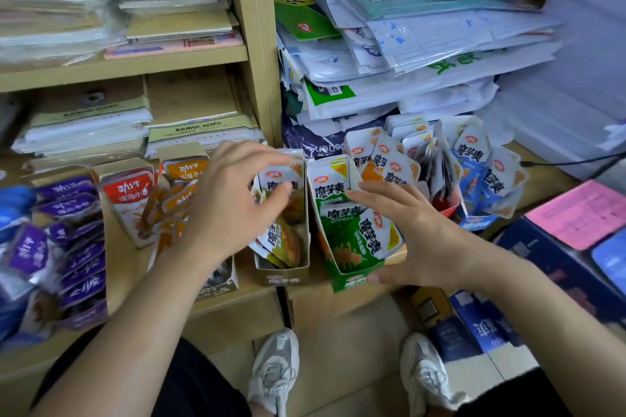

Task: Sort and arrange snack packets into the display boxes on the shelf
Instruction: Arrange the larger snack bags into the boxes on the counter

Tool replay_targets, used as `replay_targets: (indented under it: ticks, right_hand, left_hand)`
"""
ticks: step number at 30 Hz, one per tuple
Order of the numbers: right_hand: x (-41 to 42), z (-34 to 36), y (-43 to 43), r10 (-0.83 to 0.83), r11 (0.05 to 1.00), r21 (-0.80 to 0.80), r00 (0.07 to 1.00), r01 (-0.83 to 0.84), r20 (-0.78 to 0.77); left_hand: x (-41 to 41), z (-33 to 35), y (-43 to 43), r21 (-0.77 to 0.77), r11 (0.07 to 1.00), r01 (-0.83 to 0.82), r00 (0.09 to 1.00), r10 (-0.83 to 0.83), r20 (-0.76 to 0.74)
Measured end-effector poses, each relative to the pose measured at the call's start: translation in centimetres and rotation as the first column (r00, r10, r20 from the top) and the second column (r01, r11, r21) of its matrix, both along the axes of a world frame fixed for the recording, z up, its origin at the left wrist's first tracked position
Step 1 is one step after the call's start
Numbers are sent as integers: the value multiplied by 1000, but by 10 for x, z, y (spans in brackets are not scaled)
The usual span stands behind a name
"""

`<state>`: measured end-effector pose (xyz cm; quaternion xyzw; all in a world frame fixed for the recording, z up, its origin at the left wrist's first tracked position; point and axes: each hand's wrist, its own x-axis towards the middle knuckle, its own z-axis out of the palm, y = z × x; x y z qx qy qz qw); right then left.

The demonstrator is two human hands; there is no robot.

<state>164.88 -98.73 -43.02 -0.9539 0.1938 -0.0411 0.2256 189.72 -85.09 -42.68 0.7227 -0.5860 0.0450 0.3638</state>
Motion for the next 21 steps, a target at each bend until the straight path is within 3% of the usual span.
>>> replay_targets:
  ticks: [3, 5, 7, 12, 16, 21]
  right_hand:
    - [-16, -11, 10, 10, 999, -40, 1000, -10, 17]
    - [-26, -15, 11, -14, 999, 36, 994, 10, 112]
    - [-36, -16, 8, -74, 996, 58, 974, 63, 212]
    - [-55, -24, -14, -279, 923, -146, 879, 357, 385]
    - [-60, -33, -33, -346, 904, -193, 919, 380, 188]
    - [-55, -39, -43, -327, 886, -276, 924, 373, 199]
  left_hand:
    - [-28, -8, 19, 197, 963, 183, 972, -208, 113]
    - [-43, -19, 27, 378, 913, 156, 936, -259, 239]
    - [-52, -28, 27, 454, 886, 92, 904, -266, 336]
    - [-81, -33, 6, 421, 907, 6, 867, -214, 449]
    - [-95, -51, -15, 409, 910, -64, 823, -184, 538]
    - [-90, -61, -27, 313, 927, -204, 847, 7, 531]
